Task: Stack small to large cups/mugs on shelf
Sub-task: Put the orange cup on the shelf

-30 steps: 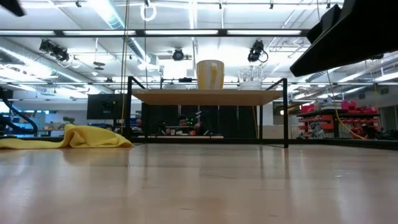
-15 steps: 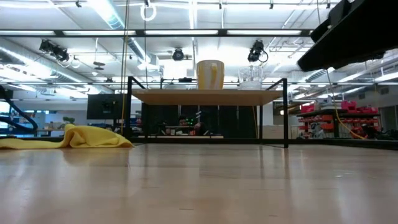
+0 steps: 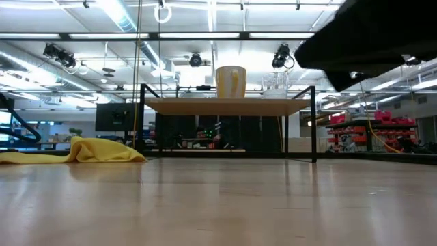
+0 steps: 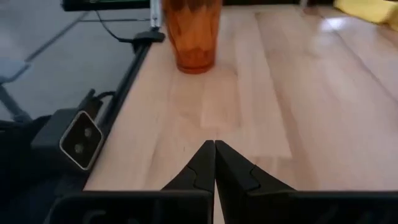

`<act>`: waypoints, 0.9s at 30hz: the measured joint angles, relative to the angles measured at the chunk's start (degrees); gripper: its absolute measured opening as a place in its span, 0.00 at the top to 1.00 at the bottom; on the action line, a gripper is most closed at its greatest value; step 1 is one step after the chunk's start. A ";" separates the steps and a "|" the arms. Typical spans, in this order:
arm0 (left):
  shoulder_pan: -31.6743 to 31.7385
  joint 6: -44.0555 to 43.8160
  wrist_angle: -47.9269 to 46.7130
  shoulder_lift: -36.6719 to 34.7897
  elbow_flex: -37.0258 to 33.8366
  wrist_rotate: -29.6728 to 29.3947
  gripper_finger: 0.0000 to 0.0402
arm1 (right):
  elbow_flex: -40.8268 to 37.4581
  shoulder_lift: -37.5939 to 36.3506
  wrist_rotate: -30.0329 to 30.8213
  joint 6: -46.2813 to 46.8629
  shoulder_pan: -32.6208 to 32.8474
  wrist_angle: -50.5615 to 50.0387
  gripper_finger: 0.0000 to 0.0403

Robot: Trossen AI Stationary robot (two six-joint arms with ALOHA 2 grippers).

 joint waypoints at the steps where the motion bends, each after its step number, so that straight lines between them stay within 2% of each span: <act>1: 0.08 1.08 1.10 0.26 0.00 -0.31 0.86 | 0.00 0.60 -2.02 -0.91 -0.69 1.59 0.96; 8: 3.94 12.93 11.06 0.59 0.00 -3.00 0.88 | 2.31 3.66 -11.11 -5.23 -5.02 4.51 0.96; 12: 6.39 19.69 16.11 0.59 0.00 -1.99 0.87 | 7.67 7.32 -20.05 -8.64 -7.57 4.65 0.96; 19: 7.21 25.53 20.95 0.59 0.00 -1.94 0.87 | 18.81 15.80 -31.16 -13.38 -11.23 4.59 0.99; 22: 7.21 26.82 21.92 0.59 0.00 -1.94 0.88 | 23.35 19.14 -33.86 -13.94 -12.29 4.42 0.99; 27: 7.21 26.86 21.87 0.59 0.00 -2.32 0.89 | 28.72 22.94 -34.82 -14.37 -12.77 4.35 0.98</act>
